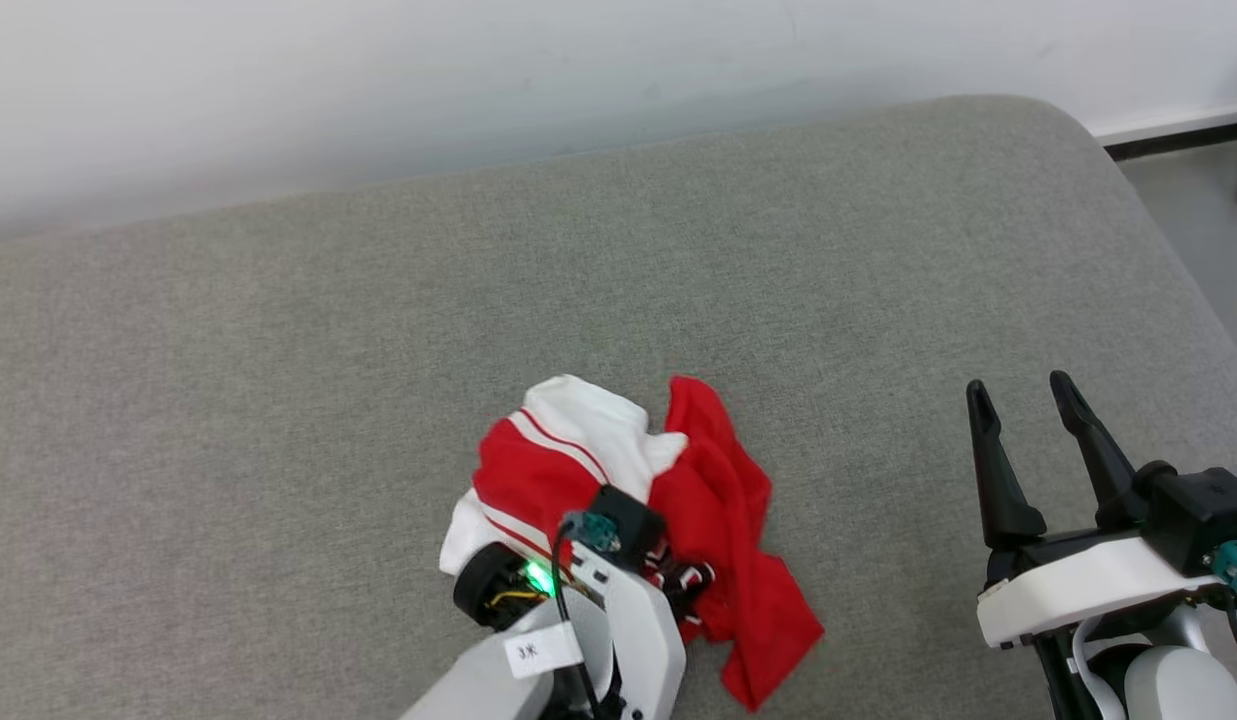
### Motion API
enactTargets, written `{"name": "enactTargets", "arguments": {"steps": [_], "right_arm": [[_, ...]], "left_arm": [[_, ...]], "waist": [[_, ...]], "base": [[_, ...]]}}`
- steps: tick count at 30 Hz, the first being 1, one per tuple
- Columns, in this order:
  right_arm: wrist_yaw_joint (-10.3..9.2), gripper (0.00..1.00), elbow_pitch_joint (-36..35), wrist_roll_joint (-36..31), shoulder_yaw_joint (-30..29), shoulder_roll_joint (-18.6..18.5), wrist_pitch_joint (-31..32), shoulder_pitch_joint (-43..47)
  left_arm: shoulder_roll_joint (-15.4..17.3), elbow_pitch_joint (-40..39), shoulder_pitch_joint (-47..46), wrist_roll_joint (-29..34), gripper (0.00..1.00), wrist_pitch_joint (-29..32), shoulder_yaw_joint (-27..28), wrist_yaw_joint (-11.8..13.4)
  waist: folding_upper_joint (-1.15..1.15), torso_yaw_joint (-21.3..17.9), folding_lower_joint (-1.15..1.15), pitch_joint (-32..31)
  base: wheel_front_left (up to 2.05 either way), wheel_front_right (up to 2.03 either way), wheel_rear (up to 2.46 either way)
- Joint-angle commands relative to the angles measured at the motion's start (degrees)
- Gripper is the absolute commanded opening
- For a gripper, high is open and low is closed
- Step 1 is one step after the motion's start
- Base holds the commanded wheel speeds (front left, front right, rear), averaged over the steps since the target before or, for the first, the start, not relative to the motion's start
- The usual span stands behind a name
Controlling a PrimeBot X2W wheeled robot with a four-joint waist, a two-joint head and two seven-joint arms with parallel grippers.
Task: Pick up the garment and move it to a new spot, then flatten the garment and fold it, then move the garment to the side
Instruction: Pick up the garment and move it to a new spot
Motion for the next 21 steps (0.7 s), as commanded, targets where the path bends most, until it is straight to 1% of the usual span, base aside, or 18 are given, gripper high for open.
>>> {"name": "enactTargets", "arguments": {"steps": [1,3,4,5,6,10,13,16,21], "right_arm": [[-0.04,1.00,-0.1,0.3,-0.1,0.1,-0.4,-0.4],[-0.04,1.00,0.1,0.5,-0.3,0.1,-0.6,-0.4],[-0.04,1.00,0.3,0.4,-0.4,0.1,-0.6,-0.2],[-0.04,1.00,0.5,0.5,-0.5,0.1,-0.7,0.0],[-0.04,1.00,0.6,0.5,-0.5,0.1,-0.7,0.2],[-0.04,1.00,1.2,0.3,-0.4,0.1,-0.5,0.9],[-0.04,1.00,1.2,-0.1,-0.5,0.1,-0.2,1.5],[-0.04,1.00,1.0,-0.5,-0.3,0.1,0.3,1.9],[-0.04,1.00,0.6,-0.8,-0.3,0.1,1.2,2.9]], "left_arm": [[0.4,0.4,-0.2,-1.1,0.00,-0.1,-1.5,-0.1],[1.0,0.7,-0.4,-1.8,0.00,-1.4,-2.5,-0.1],[1.2,0.9,-0.5,-2.0,0.24,-2.0,-3.1,-0.1],[1.4,0.9,-0.5,-2.1,0.97,-2.9,-3.2,-0.1],[1.6,0.7,-0.7,-2.0,1.00,-4.0,-3.4,-0.1],[1.7,-0.9,-0.7,-2.2,1.00,-9.0,-2.7,0.0],[1.6,-2.7,-0.4,-2.1,1.00,-13.2,-1.0,1.0],[1.5,-4.3,0.4,-1.5,1.00,-17.3,0.6,2.8],[1.9,-5.9,1.9,-1.1,1.00,-24.2,4.5,7.0]], "waist": [[0.00,-0.2,-0.01,0.4],[0.00,0.1,-0.01,0.5],[0.00,0.3,-0.01,0.3],[0.00,0.5,-0.01,0.0],[0.00,0.8,-0.01,-0.2],[0.00,2.2,-0.01,-2.1],[0.00,3.6,-0.01,-3.4],[0.00,4.9,-0.01,-4.7],[0.00,6.9,-0.01,-6.2]], "base": [[0.00,0.00,0.00],[0.00,0.00,0.00],[0.00,0.00,0.00],[0.00,0.00,0.00],[0.00,0.00,0.00],[0.00,0.00,0.00],[0.00,0.00,0.00],[0.00,0.00,0.00],[0.00,0.00,0.00]]}}
